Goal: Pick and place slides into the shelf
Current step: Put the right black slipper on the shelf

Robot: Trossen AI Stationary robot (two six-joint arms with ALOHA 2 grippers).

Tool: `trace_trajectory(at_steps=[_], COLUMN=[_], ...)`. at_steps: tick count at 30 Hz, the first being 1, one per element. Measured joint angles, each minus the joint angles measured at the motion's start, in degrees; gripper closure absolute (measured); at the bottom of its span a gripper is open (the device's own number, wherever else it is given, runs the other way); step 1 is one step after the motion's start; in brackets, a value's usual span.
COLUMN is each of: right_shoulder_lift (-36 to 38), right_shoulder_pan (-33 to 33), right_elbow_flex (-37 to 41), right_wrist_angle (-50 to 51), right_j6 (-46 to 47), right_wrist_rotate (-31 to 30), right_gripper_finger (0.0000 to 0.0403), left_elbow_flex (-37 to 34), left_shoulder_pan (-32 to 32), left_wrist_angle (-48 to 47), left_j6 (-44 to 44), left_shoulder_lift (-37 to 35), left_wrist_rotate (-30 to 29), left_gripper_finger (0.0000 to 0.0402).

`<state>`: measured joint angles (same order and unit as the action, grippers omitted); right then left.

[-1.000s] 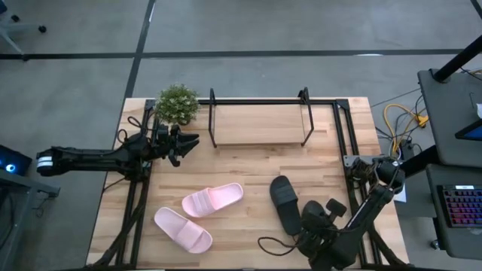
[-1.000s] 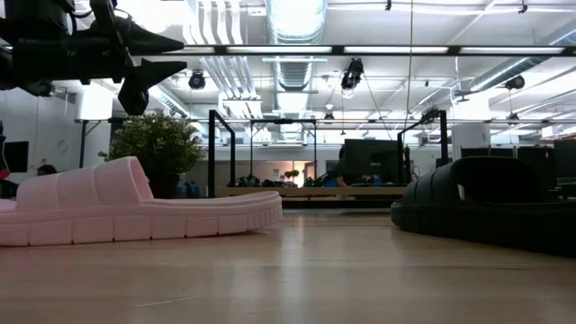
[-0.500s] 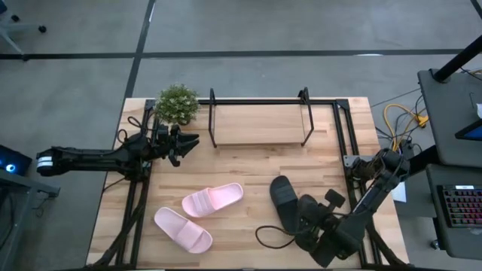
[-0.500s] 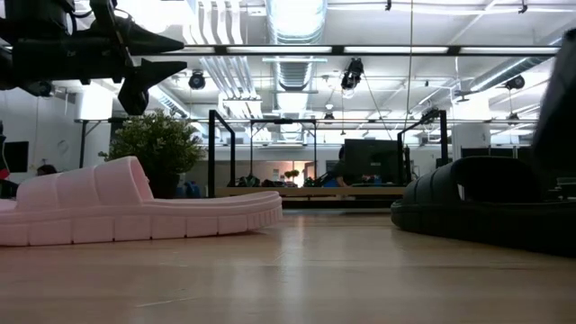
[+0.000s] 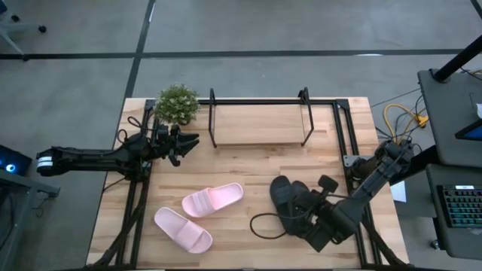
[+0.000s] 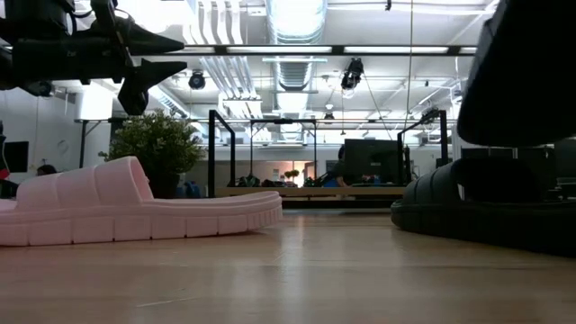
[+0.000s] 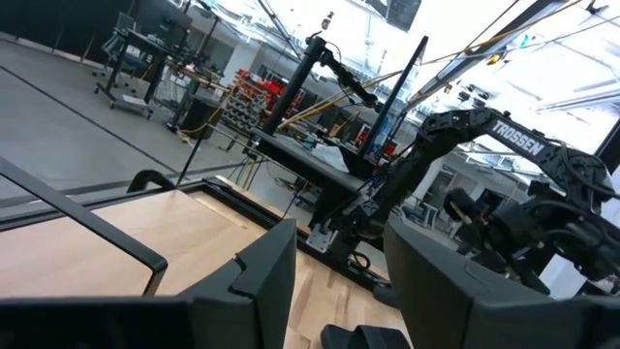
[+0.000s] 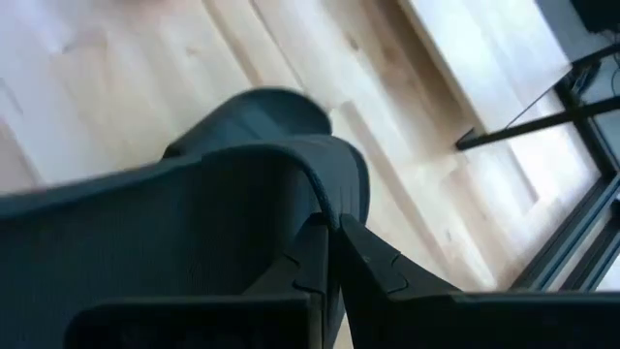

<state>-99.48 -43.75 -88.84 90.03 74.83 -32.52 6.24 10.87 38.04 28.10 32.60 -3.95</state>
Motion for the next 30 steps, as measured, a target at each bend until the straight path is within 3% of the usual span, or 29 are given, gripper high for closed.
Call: trace_trajectory(at_steps=[30], right_shoulder_lift=[5.3], right_shoulder_pan=[11.5], right_elbow_flex=[0.0], right_wrist_angle=[0.0], right_j6=[-9.1], right_wrist_rotate=[-9.7], right_gripper_finger=[0.0395], left_elbow_flex=[0.0], left_shoulder_pan=[0.0], left_wrist_angle=[0.1], left_j6=[0.0], left_shoulder_lift=[0.0], left_wrist_rotate=[-0.9], left_gripper_finger=[0.0258])
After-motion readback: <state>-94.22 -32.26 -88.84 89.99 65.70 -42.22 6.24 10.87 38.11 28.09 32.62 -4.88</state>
